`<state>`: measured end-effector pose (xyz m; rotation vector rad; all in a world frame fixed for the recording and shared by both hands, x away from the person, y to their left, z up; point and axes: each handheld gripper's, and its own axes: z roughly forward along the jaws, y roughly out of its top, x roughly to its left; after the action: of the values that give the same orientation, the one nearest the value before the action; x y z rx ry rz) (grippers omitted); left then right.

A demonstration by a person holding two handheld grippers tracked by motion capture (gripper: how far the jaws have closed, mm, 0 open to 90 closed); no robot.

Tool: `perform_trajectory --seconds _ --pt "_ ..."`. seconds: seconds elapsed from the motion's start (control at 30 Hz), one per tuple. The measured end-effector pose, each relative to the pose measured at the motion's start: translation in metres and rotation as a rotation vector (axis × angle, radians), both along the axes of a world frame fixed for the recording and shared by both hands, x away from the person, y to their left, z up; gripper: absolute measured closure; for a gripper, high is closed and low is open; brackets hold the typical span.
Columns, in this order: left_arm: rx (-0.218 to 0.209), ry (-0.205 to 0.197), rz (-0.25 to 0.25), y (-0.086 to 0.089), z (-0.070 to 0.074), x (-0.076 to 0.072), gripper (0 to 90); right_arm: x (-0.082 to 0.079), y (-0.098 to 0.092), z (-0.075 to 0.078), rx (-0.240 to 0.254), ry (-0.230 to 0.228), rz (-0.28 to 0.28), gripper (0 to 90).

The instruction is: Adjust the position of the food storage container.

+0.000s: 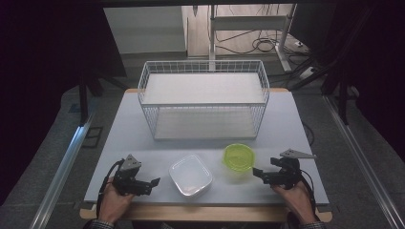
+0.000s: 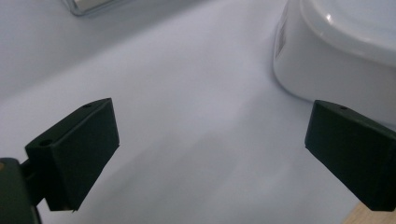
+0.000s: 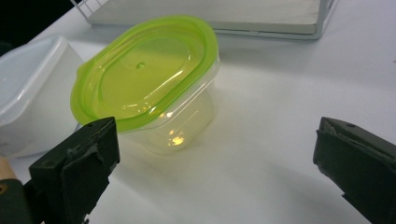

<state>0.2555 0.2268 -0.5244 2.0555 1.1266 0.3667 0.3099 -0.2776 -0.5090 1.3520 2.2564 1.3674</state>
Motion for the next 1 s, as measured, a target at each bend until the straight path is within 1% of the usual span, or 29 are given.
perform_trajectory --seconds 0.07,0.1,0.17,0.2,0.23,0.27,0.37,0.5,0.53,0.57,0.63,0.67,0.7,0.73,0.8,0.93,1.0 --pt "-0.016 -0.008 0.014 0.002 0.0 -0.001 2.5 -0.001 0.001 0.002 -0.003 -0.003 0.003 2.2" --pt "-0.016 -0.011 0.014 0.003 0.001 -0.001 2.4 -0.001 0.002 0.002 -0.007 -0.006 0.008 2.9" --pt "-0.039 -0.021 0.01 0.005 0.002 -0.002 1.9 -0.002 0.003 0.003 -0.017 -0.005 0.015 4.8" --pt "-0.039 -0.021 0.01 0.005 0.002 -0.002 2.2 -0.002 0.003 0.003 -0.017 -0.005 0.015 4.8" --pt "-0.06 -0.03 0.0 0.007 0.003 -0.003 2.9 -0.003 0.004 0.003 -0.015 0.009 0.013 7.1" --pt "-0.062 -0.037 -0.001 0.007 0.003 -0.003 3.4 -0.002 0.005 0.002 -0.021 0.017 0.018 7.9" --pt "-0.044 -0.052 -0.005 0.005 0.004 -0.004 5.7 -0.002 0.008 0.002 -0.046 0.027 0.035 10.9" --pt "-0.014 -0.057 -0.027 0.002 0.004 -0.004 8.3 -0.002 0.01 0.002 -0.06 0.031 0.049 14.2" --pt "-0.014 -0.057 -0.027 0.002 0.004 -0.004 9.4 -0.002 0.01 0.002 -0.06 0.031 0.049 14.2" --pt "0.006 -0.072 -0.038 -0.001 0.005 -0.005 10.3 -0.002 0.01 0.004 -0.059 0.027 0.053 17.9" --pt "0.034 -0.089 -0.047 -0.005 0.005 -0.007 11.0 -0.003 0.01 0.006 -0.072 0.021 0.052 20.2" --pt "0.034 -0.089 -0.047 -0.005 0.005 -0.007 11.2 -0.003 0.01 0.007 -0.074 0.017 0.056 22.5" --pt "0.059 -0.098 -0.051 -0.008 0.006 -0.008 11.2 -0.003 0.01 0.007 -0.075 0.018 0.059 24.1" --pt "0.059 -0.098 -0.051 -0.008 0.006 -0.008 11.4 -0.003 0.01 0.007 -0.075 0.018 0.059 24.1" --pt "0.072 -0.103 -0.054 -0.01 0.006 -0.008 11.7 -0.004 0.01 0.01 -0.094 0.026 0.067 28.8" --pt "0.083 -0.113 -0.048 -0.009 0.006 -0.009 11.9 -0.005 0.01 0.015 -0.127 0.015 0.074 38.8" --pt "0.083 -0.119 -0.045 -0.008 0.006 -0.009 11.9 -0.005 0.01 0.018 -0.135 0.012 0.075 46.9"
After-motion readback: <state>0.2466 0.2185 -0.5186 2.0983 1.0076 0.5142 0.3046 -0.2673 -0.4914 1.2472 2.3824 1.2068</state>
